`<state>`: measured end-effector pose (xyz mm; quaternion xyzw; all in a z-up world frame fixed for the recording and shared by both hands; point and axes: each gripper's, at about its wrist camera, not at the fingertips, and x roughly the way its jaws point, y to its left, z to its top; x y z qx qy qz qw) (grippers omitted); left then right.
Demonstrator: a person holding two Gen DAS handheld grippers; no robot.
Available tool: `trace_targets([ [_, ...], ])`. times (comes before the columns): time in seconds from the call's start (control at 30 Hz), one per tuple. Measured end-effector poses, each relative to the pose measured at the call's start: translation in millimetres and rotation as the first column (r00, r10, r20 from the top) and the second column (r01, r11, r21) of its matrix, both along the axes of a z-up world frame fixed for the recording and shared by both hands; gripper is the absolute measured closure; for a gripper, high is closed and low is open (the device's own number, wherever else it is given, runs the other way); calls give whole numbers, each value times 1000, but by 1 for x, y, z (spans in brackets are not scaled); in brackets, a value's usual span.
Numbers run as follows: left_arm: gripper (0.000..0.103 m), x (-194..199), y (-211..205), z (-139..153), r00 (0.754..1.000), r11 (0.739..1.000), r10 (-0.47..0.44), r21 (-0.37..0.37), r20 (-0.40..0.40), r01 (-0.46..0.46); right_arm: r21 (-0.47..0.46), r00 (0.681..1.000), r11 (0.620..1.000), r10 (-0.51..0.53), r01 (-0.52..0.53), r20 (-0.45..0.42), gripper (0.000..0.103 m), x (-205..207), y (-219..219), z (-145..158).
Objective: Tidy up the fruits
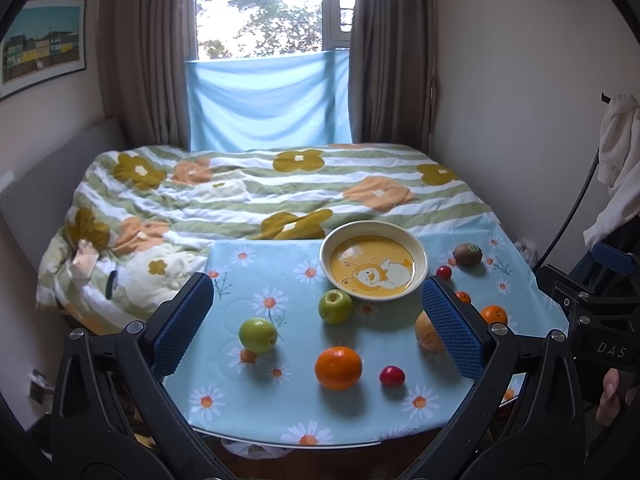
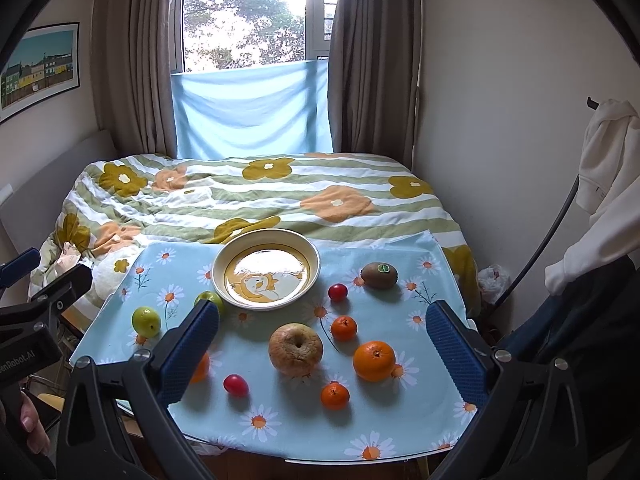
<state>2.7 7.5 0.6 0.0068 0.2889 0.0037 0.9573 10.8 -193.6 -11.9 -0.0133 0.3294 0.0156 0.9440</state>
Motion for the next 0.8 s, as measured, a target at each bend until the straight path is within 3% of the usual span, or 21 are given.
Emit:
trace_targets([
  [0.8,0,0,1,0,1000,1000,-1,1,1,1,2,1000,1000,-1,1,0,0,-1,0,0],
])
